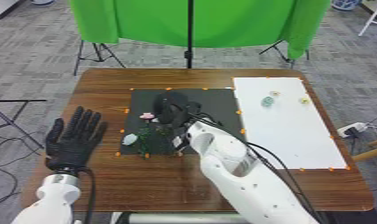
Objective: Arrange flowers
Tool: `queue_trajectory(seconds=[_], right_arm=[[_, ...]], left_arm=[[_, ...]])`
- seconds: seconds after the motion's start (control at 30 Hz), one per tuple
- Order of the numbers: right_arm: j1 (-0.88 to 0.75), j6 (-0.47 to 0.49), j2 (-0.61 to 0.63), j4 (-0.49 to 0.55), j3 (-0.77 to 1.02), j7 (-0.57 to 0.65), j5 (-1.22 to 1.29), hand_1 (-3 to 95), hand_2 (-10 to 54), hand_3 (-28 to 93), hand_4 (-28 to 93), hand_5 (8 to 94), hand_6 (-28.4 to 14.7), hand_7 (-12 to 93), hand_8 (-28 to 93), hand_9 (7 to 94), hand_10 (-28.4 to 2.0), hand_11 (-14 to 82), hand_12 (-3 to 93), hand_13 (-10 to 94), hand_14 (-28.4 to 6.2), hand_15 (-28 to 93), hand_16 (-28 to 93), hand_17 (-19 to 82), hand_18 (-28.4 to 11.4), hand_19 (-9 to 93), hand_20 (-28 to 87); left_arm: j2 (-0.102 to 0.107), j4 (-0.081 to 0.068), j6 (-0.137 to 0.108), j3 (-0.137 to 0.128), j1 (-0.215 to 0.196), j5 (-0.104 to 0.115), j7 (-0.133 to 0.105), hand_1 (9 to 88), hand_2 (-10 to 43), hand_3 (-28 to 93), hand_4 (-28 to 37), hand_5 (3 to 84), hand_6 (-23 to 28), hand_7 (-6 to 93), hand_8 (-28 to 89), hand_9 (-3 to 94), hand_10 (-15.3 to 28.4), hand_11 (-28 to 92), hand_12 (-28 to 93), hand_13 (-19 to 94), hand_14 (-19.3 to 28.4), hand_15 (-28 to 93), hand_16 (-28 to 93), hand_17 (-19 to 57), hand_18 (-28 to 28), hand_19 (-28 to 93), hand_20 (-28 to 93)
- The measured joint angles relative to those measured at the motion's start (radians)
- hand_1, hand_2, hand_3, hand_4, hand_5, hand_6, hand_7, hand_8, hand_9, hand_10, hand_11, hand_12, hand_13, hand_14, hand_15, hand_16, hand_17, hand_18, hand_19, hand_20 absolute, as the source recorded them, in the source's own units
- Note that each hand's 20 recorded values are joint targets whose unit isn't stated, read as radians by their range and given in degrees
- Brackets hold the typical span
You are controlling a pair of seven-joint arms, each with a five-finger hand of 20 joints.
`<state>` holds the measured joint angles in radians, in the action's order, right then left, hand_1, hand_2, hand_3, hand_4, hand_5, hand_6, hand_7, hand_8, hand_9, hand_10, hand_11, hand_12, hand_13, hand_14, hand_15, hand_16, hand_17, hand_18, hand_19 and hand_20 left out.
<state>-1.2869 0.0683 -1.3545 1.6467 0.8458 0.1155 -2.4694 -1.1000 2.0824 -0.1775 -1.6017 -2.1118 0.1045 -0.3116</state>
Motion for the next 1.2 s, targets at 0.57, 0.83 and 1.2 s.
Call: queue_trajectory(seconds=[0.57,0.83,1.2], right_arm=[[-0.013,-0.040,0.022,0.011,-0.082,0.152,-0.046,60.7,-9.5,72,-28,68.6,-0.8,38,-9,79.9,-10.7,10.0,36.0,65,-6.0,36,37,31,-20.7,85,40],[-0.014,-0.053,0.012,-0.054,-0.074,0.141,-0.059,60.4,-9.5,73,-28,66.3,-1.0,36,-10,72.7,-11.1,13.7,30.1,61,-7.1,47,36,32,-21.1,90,49],[-0.016,-0.051,-0.002,-0.057,-0.060,0.136,-0.075,58.5,-9.5,75,-28,60.8,-0.6,25,-19,60.4,-14.0,27.2,17.6,53,-11.4,70,38,33,-22.1,93,58]], left_arm=[[0.010,0.053,0.014,-0.039,-0.017,0.036,-0.008,26.4,18.7,76,-28.3,46.3,9.8,12.7,-11,40.6,15.0,20,7,31,15.6,33,-8,-7.0,13.3,37,12],[0.011,0.011,0.014,-0.023,-0.003,0.033,-0.008,26.3,18.8,76,-28.3,46.2,9.8,12.7,-11,40.6,15.0,20,7,31,15.6,33,-8,-7.0,13.3,37,12],[0.011,0.009,0.013,-0.019,0.007,0.034,-0.009,26.2,18.8,76,-28.3,46.1,9.7,12.7,-11,40.5,14.9,20,7,31,15.5,32,-8,-7.0,13.3,37,12]])
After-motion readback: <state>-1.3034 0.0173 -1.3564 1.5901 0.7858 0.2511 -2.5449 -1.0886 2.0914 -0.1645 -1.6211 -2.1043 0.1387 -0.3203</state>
